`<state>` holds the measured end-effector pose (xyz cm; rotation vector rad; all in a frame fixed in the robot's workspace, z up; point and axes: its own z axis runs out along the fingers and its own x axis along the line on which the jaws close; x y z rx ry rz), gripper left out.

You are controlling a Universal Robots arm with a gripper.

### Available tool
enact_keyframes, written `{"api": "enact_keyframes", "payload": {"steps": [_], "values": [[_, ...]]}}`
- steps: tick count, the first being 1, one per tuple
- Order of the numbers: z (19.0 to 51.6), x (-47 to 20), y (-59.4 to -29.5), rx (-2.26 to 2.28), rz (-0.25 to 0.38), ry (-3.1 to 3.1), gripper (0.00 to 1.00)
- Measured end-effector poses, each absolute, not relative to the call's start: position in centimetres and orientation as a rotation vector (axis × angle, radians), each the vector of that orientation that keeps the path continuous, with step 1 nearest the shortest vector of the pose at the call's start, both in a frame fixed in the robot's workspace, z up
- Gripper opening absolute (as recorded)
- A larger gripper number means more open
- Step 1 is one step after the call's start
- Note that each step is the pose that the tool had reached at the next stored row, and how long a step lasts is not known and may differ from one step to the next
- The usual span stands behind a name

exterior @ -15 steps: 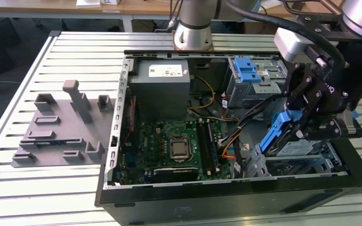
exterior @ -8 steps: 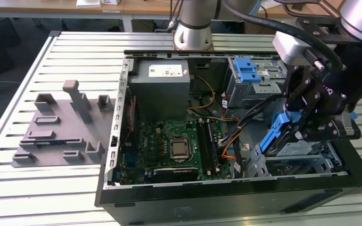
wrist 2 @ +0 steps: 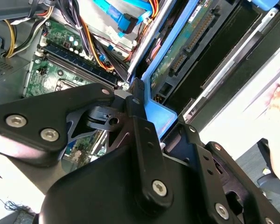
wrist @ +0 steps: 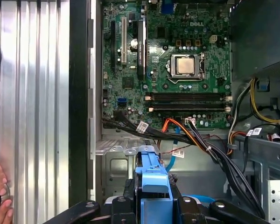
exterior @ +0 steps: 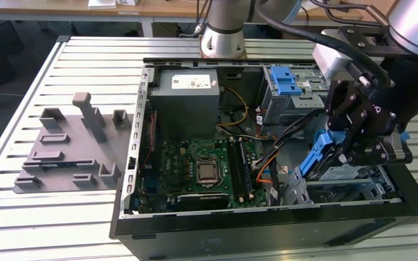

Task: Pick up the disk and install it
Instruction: 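Insert the disk into the insertion slot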

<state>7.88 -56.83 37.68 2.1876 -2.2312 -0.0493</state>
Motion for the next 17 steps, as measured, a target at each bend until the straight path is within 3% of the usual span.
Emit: {"api": "enact_keyframes", "payload": {"steps": [17], "values": [[36.2, 7.9, -56.8, 2.188, -0.049, -2.231, 0.36]]}}
